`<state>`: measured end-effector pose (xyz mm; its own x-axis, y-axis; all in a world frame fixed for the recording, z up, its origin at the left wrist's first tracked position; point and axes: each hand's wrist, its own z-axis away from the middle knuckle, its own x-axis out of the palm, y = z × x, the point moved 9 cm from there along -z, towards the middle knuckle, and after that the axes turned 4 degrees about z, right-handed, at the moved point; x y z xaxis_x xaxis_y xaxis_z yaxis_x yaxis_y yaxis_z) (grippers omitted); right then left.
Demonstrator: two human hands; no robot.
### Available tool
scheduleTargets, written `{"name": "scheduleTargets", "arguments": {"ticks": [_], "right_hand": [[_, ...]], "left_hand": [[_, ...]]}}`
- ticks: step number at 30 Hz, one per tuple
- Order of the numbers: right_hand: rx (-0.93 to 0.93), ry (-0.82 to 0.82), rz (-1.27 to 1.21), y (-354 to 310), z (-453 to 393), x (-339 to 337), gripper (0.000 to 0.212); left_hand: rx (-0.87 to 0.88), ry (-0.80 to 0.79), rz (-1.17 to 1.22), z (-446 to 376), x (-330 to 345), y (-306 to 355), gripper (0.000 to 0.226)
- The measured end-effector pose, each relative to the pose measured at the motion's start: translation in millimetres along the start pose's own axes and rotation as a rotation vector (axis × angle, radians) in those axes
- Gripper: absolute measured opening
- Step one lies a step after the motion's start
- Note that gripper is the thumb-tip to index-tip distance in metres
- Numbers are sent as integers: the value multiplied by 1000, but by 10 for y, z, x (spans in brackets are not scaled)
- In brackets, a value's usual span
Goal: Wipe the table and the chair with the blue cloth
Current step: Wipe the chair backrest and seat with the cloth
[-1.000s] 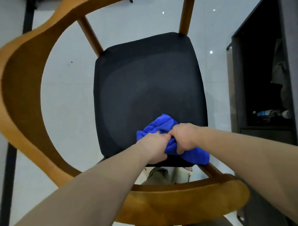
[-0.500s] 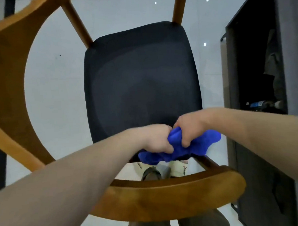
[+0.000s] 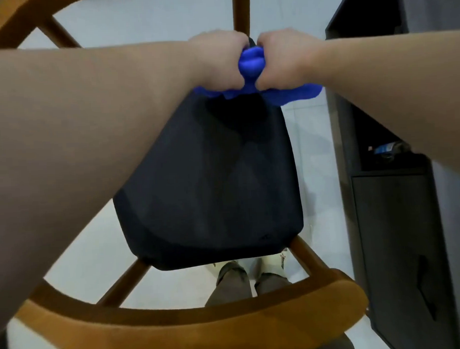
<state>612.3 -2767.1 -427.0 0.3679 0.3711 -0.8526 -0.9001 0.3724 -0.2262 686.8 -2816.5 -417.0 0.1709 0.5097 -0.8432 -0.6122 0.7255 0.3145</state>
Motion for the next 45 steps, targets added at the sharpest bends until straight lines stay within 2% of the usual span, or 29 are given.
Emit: {"name": "scheduleTargets", "arguments": {"ticks": [3, 5, 8, 11, 14, 17, 21, 29, 32, 37, 42, 45], "right_hand": [[66, 184, 43, 151, -92, -61, 48], [74, 204, 75, 227, -115, 75, 46], [-8, 50, 108, 248, -62, 555, 41], [-57, -99, 87, 269, 109, 935, 43], [-125, -212, 103, 225, 310, 1053, 38], [-193, -374, 113, 135, 587, 1274, 44], [-265, -497, 125, 20, 910, 1600, 50], [-344, -713, 236, -79, 1362, 1942, 57], [-368, -759, 329, -129, 1500, 2050, 57], [-396, -833, 460, -199, 1719, 2302, 43], [-395, -769, 437, -221, 1696, 2298, 40], [-378, -741, 401, -203, 1716, 2300, 45]], "left_hand": [[-23, 160, -65, -173, -46, -43, 40], [-26, 187, -71, -222, 110, -10, 37], [7, 62, -58, -177, 640, 71, 31], [-13, -46, -26, -13, 1035, 60, 48], [10, -126, 19, 190, 1220, 117, 54], [28, -249, 97, 477, 1441, 228, 48], [29, -360, 175, 797, 1699, 371, 43], [37, -464, 272, 1241, 2117, 581, 27], [-3, -523, 323, 1381, 2256, 662, 26], [-56, -648, 388, 1670, 2530, 837, 21], [-71, -611, 410, 1707, 2547, 820, 23], [-63, -575, 321, 1761, 2578, 877, 37]]}}
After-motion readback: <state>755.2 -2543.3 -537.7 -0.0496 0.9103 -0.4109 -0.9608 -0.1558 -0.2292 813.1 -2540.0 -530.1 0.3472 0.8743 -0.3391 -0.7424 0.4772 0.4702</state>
